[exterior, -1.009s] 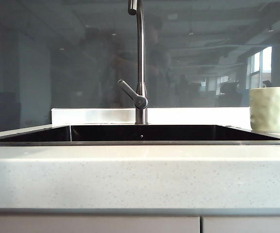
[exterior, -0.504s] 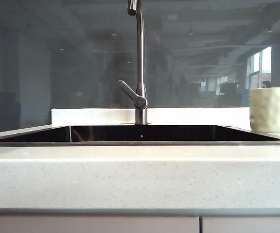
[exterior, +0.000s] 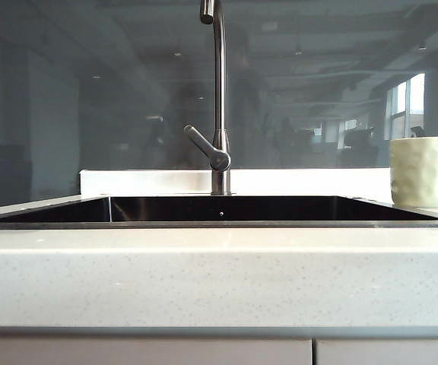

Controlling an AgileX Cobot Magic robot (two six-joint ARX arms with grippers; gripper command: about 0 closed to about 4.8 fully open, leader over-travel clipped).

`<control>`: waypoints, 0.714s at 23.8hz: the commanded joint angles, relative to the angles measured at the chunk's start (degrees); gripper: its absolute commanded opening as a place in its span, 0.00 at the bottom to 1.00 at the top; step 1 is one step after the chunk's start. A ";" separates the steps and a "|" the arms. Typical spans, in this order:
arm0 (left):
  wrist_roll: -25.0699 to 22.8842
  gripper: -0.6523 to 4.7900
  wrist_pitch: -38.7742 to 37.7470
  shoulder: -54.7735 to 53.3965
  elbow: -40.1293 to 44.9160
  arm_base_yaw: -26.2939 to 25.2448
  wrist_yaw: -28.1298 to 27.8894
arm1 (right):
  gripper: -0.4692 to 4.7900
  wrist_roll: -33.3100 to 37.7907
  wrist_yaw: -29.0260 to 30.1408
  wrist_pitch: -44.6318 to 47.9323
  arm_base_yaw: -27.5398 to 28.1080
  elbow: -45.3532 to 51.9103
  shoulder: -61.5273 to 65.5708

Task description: Pick up the mug next to the sink, go to the faucet to get some water, pour the water into the sink, and finally put the mug back to its place.

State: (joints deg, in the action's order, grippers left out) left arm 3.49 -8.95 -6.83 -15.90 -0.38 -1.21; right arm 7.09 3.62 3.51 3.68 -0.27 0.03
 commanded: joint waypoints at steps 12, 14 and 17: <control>1.46 0.73 10.78 6.62 14.67 0.02 -0.04 | 0.08 -0.07 -0.04 0.79 0.04 0.20 -0.13; 1.46 0.73 11.19 6.62 14.67 0.02 -0.07 | 0.08 -0.07 -0.04 0.76 0.04 0.20 -0.13; 1.03 0.69 11.28 6.62 14.67 0.02 -1.51 | 0.08 -0.07 -0.04 0.76 0.04 0.20 -0.13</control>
State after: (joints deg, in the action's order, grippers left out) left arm 4.69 1.48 -0.19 -1.04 -0.38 -2.17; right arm 7.07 3.62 3.49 3.68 -0.27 0.03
